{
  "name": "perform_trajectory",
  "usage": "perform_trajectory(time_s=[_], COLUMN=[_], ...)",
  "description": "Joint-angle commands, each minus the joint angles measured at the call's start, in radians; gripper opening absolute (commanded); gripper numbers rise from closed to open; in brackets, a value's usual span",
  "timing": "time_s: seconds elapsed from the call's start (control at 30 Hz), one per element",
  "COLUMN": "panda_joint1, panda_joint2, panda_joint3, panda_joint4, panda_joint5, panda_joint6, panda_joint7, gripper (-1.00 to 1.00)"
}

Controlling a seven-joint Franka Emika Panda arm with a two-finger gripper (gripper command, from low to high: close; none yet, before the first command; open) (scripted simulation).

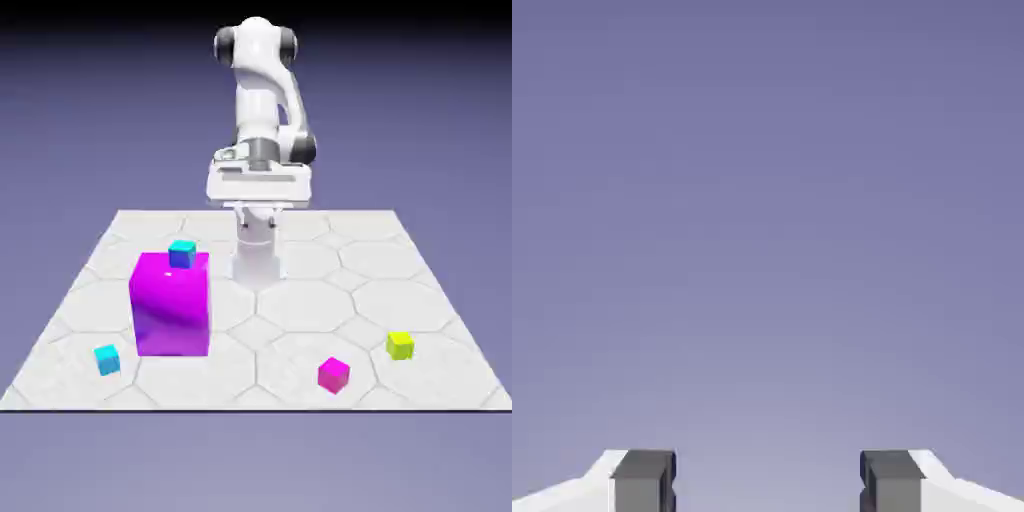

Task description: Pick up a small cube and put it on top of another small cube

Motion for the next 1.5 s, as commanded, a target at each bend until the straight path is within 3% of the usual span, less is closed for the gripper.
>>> perform_trajectory(time_s=[0.0, 1.1, 1.23, 1.27, 1.47], panda_joint1=[-0.01, -0.342, -0.342, -0.342, -0.37], panda_joint2=[0.036, 1.232, 1.32, 1.32, 1.192], panda_joint3=[-0.013, -0.453, -0.422, -0.422, -0.469], panda_joint4=[0.031, 1.037, 0.981, 0.981, 1.047], panda_joint5=[0.013, 0.442, 0.5, 0.5, 0.445], panda_joint6=[-0.034, -1.15, -1.035, -1.035, -1.158], panda_joint7=[0.002, 0.082, 0.05, 0.05, 0.039], gripper=[0.0, 0.0, 0.0, -1.0, -1.0])
